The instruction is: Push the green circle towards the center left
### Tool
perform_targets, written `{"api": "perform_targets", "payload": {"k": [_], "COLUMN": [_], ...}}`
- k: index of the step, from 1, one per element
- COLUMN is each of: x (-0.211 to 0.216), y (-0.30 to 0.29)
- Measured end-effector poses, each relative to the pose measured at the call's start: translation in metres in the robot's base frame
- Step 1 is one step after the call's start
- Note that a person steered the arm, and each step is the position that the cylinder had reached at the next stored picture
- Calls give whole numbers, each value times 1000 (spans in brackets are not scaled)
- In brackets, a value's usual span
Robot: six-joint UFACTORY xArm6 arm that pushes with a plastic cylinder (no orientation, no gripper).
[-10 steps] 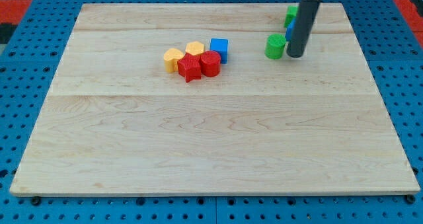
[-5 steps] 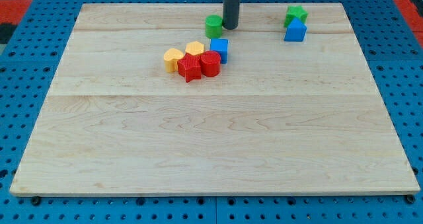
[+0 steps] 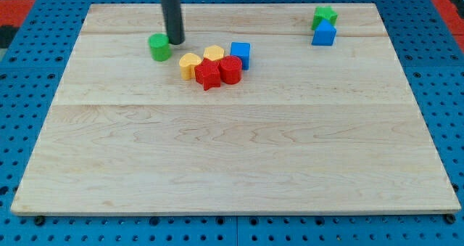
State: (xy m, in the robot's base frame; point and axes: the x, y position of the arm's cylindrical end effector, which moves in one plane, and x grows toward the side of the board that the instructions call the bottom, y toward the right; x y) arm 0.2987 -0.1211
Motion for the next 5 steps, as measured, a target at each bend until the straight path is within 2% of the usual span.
{"api": "perform_targets", "payload": {"k": [2,5], "x": [2,86], "y": [-59,-65]}}
